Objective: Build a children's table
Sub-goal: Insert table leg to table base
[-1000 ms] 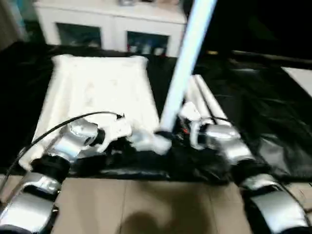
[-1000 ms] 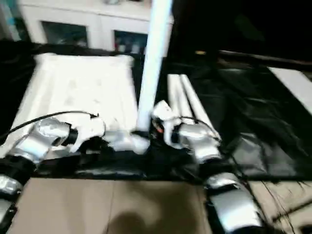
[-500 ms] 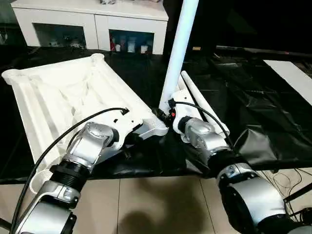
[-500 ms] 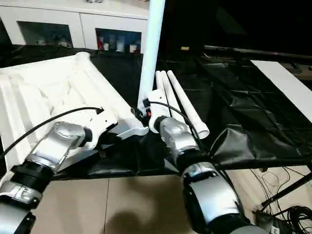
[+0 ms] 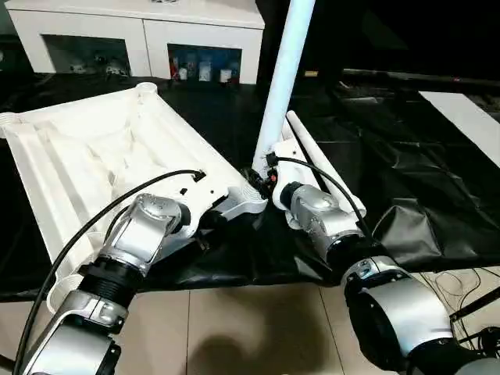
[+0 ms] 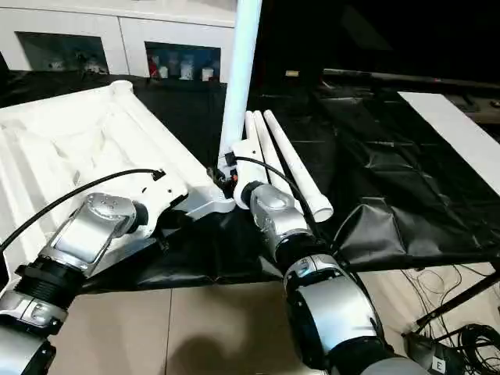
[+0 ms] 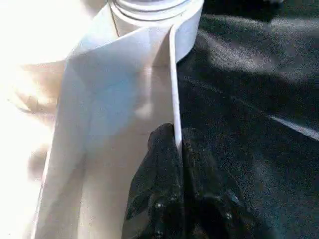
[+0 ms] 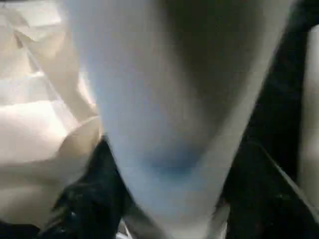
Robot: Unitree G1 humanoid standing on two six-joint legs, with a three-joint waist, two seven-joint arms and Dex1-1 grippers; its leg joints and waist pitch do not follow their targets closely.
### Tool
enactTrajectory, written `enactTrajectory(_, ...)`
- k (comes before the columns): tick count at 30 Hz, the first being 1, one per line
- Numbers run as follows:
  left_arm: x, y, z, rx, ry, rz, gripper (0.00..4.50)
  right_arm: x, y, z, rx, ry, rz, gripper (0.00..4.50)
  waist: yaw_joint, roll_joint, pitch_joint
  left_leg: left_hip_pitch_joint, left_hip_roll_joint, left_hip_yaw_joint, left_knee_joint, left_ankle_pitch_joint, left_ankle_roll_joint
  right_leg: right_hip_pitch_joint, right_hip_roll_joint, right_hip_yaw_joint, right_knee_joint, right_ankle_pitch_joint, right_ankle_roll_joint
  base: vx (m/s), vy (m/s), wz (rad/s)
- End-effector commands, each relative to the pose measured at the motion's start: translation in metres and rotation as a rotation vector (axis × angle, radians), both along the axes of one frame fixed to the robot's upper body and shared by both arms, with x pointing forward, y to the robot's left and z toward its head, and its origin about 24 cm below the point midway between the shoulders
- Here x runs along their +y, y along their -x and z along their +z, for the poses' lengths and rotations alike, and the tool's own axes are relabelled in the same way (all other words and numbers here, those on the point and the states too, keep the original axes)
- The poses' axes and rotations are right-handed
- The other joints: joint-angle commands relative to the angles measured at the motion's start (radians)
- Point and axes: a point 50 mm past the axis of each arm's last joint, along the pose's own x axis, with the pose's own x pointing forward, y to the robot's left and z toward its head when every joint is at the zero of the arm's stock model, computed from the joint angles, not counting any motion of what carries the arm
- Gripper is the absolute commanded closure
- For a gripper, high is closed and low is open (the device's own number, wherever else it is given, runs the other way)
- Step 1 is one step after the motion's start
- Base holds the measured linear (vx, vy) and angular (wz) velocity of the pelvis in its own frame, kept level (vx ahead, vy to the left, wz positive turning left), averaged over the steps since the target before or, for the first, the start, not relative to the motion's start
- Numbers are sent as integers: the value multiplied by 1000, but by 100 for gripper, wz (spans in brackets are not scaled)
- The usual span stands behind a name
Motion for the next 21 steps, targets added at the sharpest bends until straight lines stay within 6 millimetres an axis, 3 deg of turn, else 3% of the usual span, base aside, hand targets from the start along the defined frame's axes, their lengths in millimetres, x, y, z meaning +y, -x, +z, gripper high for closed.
enactTrajectory(1,-5,2,4,-37,-8,-91,450,-8,9,-22,114,11,5,149,4,24,-34,-1,35,-9,-77,-337,12,21,-77,57,-81,-258,-191,0,0,0)
enactTrajectory(3,-5,2,4,-47,-11,-106,450,-8,7,-18,98,4,19,144,7,30,-44,-7,35,-7,-72,-267,21,29,-77,57,-72,-189,-207,0,0,0)
enactTrajectory(4,-5,2,5,-55,-9,-130,450,-7,5,-13,80,-6,39,144,9,31,-45,-7,37,-2,-69,-230,27,26,-75,56,-69,-131,-224,0,0,0)
enactTrajectory(5,-4,3,5,-54,-7,-144,450,-7,3,-7,58,-24,61,130,11,24,-48,-11,34,3,-63,-186,35,33,-73,55,-59,-61,-245,0,0,0)
enactTrajectory(6,-3,3,6,-55,-2,-161,450,-7,1,-2,41,-36,82,116,16,25,-55,-16,32,3,-58,-118,52,44,-76,55,-46,22,-259,0,0,0)
enactTrajectory(8,0,5,6,-57,2,-197,450,-7,-2,13,-28,-63,173,101,19,32,-56,-15,30,7,-51,-43,82,45,-74,55,-37,126,-286,0,0,0)
enactTrajectory(12,5,3,5,-72,-3,-186,450,-11,0,22,-82,-72,267,77,21,28,-65,-15,29,7,-38,59,164,50,-71,52,-19,299,-316,0,0,0)
enactTrajectory(14,8,2,5,-83,26,-165,450,-21,2,29,-136,-56,304,77,25,26,-65,-12,32,9,-35,59,184,49,-74,52,-18,295,-323,0,0,0)
enactTrajectory(17,10,2,6,-105,22,-173,450,-30,2,33,-166,-41,274,77,29,25,-63,-15,34,8,-36,37,179,51,-75,52,-21,234,-314,0,0,0)
enactTrajectory(18,11,1,5,-113,7,-156,450,-32,3,34,-169,-45,267,77,30,22,-58,-15,33,8,-39,-9,150,51,-73,53,-28,147,-294,0,0,0)
enactTrajectory(21,14,-2,5,-135,2,-107,450,-43,6,38,-185,-35,221,77,33,23,-54,-14,32,8,-43,-76,100,50,-73,56,-38,37,-265,0,0,0)
